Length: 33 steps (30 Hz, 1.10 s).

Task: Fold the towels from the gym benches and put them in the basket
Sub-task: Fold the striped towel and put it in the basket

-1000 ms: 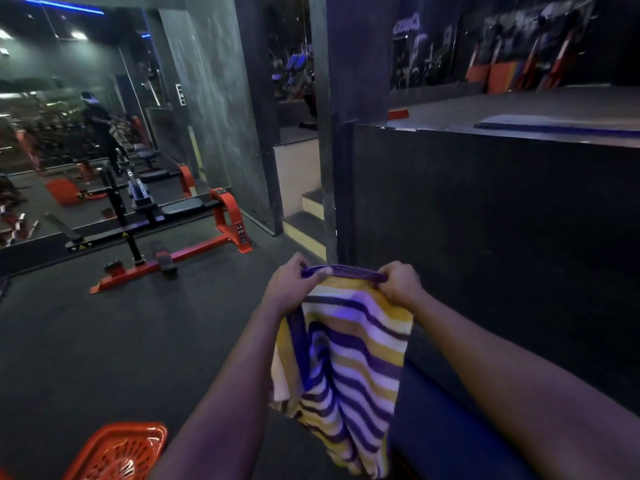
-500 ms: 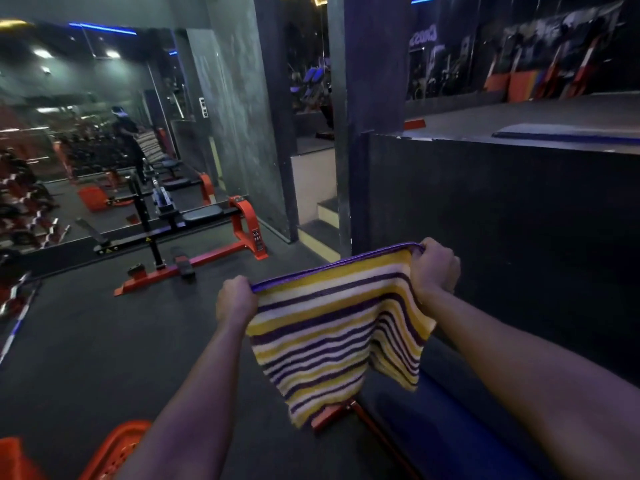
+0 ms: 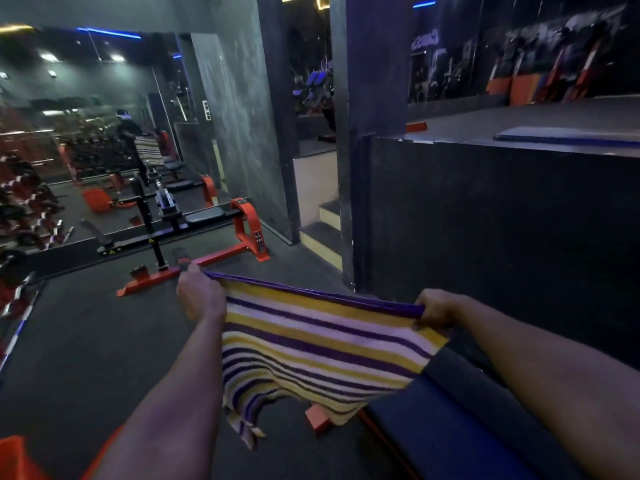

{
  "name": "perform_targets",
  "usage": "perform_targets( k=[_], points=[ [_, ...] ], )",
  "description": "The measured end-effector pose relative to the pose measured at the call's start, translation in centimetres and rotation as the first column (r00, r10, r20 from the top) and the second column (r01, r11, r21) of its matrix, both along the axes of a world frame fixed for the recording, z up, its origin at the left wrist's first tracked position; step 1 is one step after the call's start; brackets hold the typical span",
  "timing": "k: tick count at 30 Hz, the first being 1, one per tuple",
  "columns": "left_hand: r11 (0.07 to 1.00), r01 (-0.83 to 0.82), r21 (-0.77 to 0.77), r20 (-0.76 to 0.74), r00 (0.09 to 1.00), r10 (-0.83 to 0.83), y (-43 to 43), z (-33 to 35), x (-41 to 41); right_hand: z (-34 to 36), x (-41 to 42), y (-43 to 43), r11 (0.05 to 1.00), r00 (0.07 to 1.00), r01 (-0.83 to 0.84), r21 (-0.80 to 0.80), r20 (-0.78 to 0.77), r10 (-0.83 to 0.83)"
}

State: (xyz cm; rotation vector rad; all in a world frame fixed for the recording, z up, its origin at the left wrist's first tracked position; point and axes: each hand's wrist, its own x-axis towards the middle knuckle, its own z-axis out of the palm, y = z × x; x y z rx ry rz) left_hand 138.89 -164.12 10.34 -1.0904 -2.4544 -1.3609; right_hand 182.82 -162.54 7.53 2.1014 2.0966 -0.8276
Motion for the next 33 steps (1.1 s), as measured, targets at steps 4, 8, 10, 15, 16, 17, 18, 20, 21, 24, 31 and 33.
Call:
perform_targets(
  k=[4, 8, 10, 15, 16, 17, 18, 20, 21, 24, 31, 33],
  points=[
    [0.988, -0.062, 0.140, -0.055, 0.996, 0.070, -1.0, 0.9, 0.6, -1.1, -0.7, -0.1, 0.684, 0.819, 0.566, 0.461, -0.409, -0.402],
    [0.989, -0.117, 0.096, 0.038, 0.993, 0.114, -0.9, 1.7, 1.0, 0.6, -2.8, -0.2, 0.393, 0.546, 0.835, 0.387, -0.675, -0.496],
    [0.990, -0.107, -0.092, 0.263, 0.956, 0.128, 0.2, 1.3, 0.5, 1.2, -3.6, 0.1, 0.448, 0.507, 0.856, 0.258, -0.590, -0.629],
    [0.767, 0.241, -0.594, 0.296, 0.953, -0.070, 0.6, -0.6, 2.4, 0.9, -7.3, -0.1, 0.613, 0.579, 0.779, 0.133, -0.527, -0.622],
    [0.728, 0.344, -0.593, 0.323, 0.930, -0.176, 0.0, -0.4, 3.8, 0.8, -8.5, -0.1, 0.653, 0.617, 0.744, 0.142, -0.522, -0.589],
    [0.687, 0.449, -0.571, 0.377, 0.887, -0.266, -0.6, 0.0, 5.4, 0.6, -9.6, 0.0, 0.697, 0.658, 0.699, 0.158, -0.522, -0.542],
    [0.653, 0.541, -0.530, 0.438, 0.834, -0.335, -1.0, 0.3, 7.0, 0.3, -10.7, 0.0, 0.737, 0.699, 0.650, 0.185, -0.528, -0.483],
    [0.604, 0.646, -0.467, 0.483, 0.759, -0.437, -0.8, 0.7, 9.4, 0.3, -12.5, -0.1, 0.794, 0.742, 0.556, 0.246, -0.578, -0.340],
    [0.602, 0.669, -0.436, 0.489, 0.738, -0.465, -0.4, 0.7, 10.3, 0.4, -13.2, -0.3, 0.815, 0.749, 0.511, 0.272, -0.607, -0.267],
    [0.623, 0.683, -0.382, 0.439, 0.727, -0.529, 0.3, 0.9, 11.8, 0.7, -14.7, -1.2, 0.852, 0.753, 0.386, 0.354, -0.655, -0.069],
    [0.595, 0.747, -0.296, 0.436, 0.660, -0.612, 0.6, 1.6, 13.0, 0.1, -15.7, -2.9, 0.808, 0.734, 0.218, 0.547, -0.637, 0.234],
    [0.529, 0.802, -0.278, 0.535, 0.586, -0.608, 0.5, 1.9, 12.9, 0.2, -15.5, -2.8, 0.816, 0.724, 0.193, 0.546, -0.640, 0.257]
  ],
)
